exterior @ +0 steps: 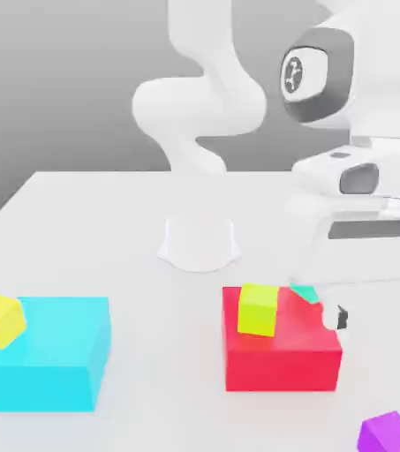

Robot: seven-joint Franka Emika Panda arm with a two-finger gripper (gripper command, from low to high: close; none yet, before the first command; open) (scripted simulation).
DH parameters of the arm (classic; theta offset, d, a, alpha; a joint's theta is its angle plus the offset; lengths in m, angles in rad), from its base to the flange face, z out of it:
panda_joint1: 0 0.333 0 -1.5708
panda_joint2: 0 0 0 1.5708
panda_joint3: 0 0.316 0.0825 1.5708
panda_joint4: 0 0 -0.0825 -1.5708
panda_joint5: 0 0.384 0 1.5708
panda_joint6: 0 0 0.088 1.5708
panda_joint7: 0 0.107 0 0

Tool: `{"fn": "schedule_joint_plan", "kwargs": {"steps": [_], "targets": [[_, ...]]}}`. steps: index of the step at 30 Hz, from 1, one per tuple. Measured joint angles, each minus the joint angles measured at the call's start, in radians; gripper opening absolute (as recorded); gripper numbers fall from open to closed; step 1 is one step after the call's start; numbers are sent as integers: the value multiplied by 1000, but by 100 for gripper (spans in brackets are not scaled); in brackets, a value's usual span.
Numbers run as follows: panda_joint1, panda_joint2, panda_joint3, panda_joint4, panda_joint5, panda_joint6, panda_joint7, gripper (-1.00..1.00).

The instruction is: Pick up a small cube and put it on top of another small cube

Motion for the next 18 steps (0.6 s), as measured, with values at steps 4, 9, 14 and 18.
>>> {"fn": "schedule_joint_plan", "kwargs": {"steps": [4,9,14,18], "targets": [[34,141,15,12,-11,36,21,0],[85,318,0,36,-35,117,48,0],[108,388,-27,52,-62,169,68,-100],[111,395,-31,54,-64,175,69,-100]]}}
